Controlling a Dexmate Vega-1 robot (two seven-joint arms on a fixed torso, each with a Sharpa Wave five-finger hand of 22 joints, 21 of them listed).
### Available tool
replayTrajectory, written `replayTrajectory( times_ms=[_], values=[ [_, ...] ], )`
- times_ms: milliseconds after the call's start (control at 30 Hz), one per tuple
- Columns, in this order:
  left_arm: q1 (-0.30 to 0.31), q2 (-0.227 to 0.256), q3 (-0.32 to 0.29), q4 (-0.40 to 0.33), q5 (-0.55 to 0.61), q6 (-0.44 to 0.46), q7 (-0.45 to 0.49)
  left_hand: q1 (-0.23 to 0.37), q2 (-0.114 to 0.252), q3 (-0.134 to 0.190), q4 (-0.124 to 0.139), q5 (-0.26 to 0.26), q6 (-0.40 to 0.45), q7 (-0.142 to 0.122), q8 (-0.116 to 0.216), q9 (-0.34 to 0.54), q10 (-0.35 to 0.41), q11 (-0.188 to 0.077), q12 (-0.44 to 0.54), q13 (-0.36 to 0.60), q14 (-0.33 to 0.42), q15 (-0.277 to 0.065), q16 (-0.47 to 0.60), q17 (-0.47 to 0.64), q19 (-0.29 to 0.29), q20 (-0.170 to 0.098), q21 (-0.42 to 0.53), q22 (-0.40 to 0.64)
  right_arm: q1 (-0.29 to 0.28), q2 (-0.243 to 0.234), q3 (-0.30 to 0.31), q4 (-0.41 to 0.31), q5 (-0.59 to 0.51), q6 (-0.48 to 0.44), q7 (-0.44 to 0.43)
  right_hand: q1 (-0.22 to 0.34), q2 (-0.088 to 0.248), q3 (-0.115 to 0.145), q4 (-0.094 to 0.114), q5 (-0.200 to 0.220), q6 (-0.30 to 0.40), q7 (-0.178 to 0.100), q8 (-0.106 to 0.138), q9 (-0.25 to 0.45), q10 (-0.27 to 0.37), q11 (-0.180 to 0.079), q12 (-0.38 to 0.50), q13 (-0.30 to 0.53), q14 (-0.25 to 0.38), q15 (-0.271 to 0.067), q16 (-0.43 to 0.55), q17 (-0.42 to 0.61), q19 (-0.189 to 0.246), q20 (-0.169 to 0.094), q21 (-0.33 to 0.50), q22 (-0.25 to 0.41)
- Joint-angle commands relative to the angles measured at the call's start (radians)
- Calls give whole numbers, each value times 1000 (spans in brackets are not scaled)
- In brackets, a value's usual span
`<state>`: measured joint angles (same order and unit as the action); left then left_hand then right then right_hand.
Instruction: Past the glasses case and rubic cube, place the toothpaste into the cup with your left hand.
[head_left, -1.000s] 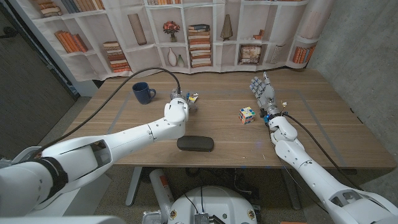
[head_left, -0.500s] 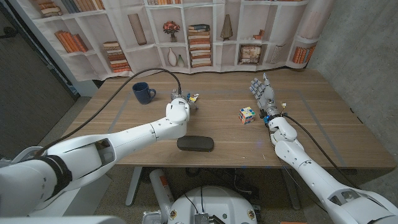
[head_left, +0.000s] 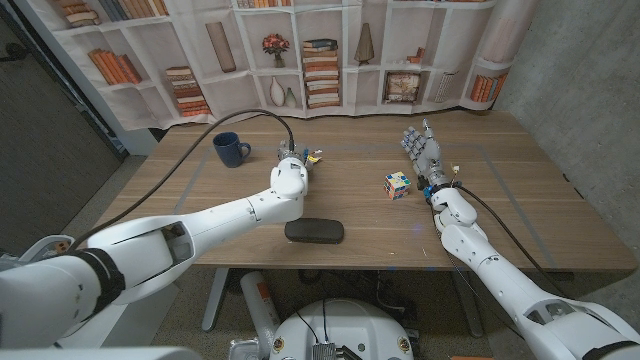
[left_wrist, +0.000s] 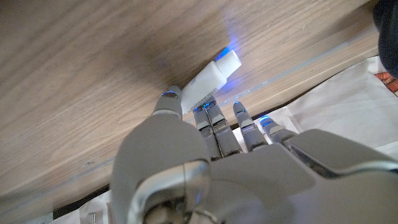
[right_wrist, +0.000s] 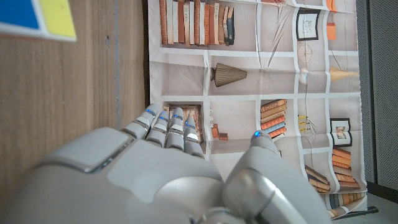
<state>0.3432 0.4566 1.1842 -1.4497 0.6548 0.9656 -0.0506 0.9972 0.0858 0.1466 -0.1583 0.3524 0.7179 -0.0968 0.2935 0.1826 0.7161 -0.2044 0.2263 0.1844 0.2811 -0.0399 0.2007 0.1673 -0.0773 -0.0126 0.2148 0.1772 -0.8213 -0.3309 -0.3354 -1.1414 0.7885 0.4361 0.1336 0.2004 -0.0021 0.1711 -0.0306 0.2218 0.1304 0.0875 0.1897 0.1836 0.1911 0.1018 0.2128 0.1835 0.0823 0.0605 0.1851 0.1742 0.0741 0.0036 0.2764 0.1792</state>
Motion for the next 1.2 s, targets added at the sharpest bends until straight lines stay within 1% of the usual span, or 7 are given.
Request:
replayTrajectory(
  times_ms=[33,133,333,600,633,833,1200],
  values=[
    [15,-22,-16,32,-23,-21,75,48,11,23,1,-31,82,-8,15,2,66,12,-2,3,54,-99,7,3,28,0,4,1,12,6,2,17,-1,5,5,6,10,2,-2,0,8,1,4,3,0,0,-2,2,4,3,1,6,6,4,-7,2],
    [13,-24,-15,35,-30,-20,71,65,14,31,6,-56,134,-11,22,0,122,-1,0,3,85,-105,5,4,46,-6,3,0,12,6,3,17,1,3,5,6,10,2,-3,0,9,2,4,3,2,0,-2,2,5,4,1,6,5,4,-8,2],
    [13,-20,-12,28,-33,-14,78,78,16,39,10,-80,187,-12,28,-2,157,-6,-6,3,111,-109,3,4,65,-14,4,0,16,8,1,23,2,1,11,5,10,1,-3,0,8,1,4,3,0,0,-2,2,5,3,1,6,5,5,-11,2],
    [10,-20,-8,17,-36,3,80,80,19,42,14,-90,192,-12,24,-2,167,-8,-11,3,116,-107,0,4,67,-20,1,0,16,5,1,15,-1,-3,8,5,11,1,-3,0,10,0,5,3,0,2,-2,2,6,4,1,6,5,6,-13,2],
    [17,-20,-17,12,-42,0,92,80,20,43,15,-92,192,-11,23,-2,166,-7,-13,3,116,-105,-1,4,66,-20,0,0,15,3,0,12,-3,-4,7,5,11,1,-3,0,10,1,5,3,0,2,-2,2,5,4,1,6,5,6,-13,2],
    [15,-24,-20,7,-49,20,98,78,30,49,25,-112,166,-8,-2,-2,148,0,-32,4,102,-92,-10,6,62,4,-6,1,14,1,0,7,-3,-8,4,5,11,0,-4,-1,9,1,4,3,0,2,-2,2,6,4,1,6,5,5,-15,2],
    [27,-8,-34,-42,-61,32,124,81,34,55,28,-125,159,-11,-12,-1,135,-1,-39,5,94,-89,-14,6,59,13,-10,1,16,3,-6,6,-7,-9,5,5,12,0,-5,-1,9,2,4,3,2,2,-1,2,6,2,1,6,6,6,-18,2]
  ],
)
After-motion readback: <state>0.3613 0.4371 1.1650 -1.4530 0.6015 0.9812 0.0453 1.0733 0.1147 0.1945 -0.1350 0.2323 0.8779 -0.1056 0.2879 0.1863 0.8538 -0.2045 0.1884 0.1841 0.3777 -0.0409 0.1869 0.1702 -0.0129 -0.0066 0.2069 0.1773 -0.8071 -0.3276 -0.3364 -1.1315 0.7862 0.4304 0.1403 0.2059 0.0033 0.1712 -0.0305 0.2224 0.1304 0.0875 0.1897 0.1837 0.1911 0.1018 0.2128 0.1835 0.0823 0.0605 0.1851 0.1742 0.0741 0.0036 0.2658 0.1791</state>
